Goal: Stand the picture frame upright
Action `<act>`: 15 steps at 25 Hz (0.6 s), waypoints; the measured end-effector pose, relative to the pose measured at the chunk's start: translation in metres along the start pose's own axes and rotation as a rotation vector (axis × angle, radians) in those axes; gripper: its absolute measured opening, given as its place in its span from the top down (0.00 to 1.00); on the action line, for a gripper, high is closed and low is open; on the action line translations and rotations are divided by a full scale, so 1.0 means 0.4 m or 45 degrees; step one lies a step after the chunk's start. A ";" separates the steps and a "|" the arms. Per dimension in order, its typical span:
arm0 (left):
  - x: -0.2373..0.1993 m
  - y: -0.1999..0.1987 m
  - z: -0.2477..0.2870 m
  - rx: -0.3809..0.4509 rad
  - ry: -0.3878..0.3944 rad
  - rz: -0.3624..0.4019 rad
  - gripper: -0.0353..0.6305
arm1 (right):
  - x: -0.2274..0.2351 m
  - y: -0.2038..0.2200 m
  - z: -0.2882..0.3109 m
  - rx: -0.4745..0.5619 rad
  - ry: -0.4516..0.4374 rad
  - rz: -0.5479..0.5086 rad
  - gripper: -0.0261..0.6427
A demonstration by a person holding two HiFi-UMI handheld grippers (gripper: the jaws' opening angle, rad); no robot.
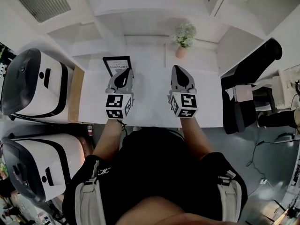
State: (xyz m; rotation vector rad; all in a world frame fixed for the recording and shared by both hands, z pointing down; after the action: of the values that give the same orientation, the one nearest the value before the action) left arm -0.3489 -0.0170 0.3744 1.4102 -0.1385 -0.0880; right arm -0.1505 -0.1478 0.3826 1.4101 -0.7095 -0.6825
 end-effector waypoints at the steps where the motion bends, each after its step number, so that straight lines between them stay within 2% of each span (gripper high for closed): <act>1: 0.017 -0.007 0.005 0.007 0.012 0.002 0.92 | 0.015 0.000 -0.008 0.001 0.009 0.006 0.96; 15: 0.107 -0.032 0.021 0.026 -0.027 0.025 0.92 | 0.076 -0.001 -0.050 0.017 -0.011 0.010 0.96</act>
State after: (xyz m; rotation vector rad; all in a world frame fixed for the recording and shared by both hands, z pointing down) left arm -0.3075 -0.0333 0.3648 1.4283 -0.1711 -0.0851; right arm -0.1159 -0.1590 0.3828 1.4163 -0.7271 -0.6790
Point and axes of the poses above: the fingertips, and each gripper's own axes: z forward along the fingers, x to its right, y out of its underside, the point moved 8 cm from there along -z, backward along the fingers, and after that the axes turned 1 degree about -y, right-handed, at the moved point
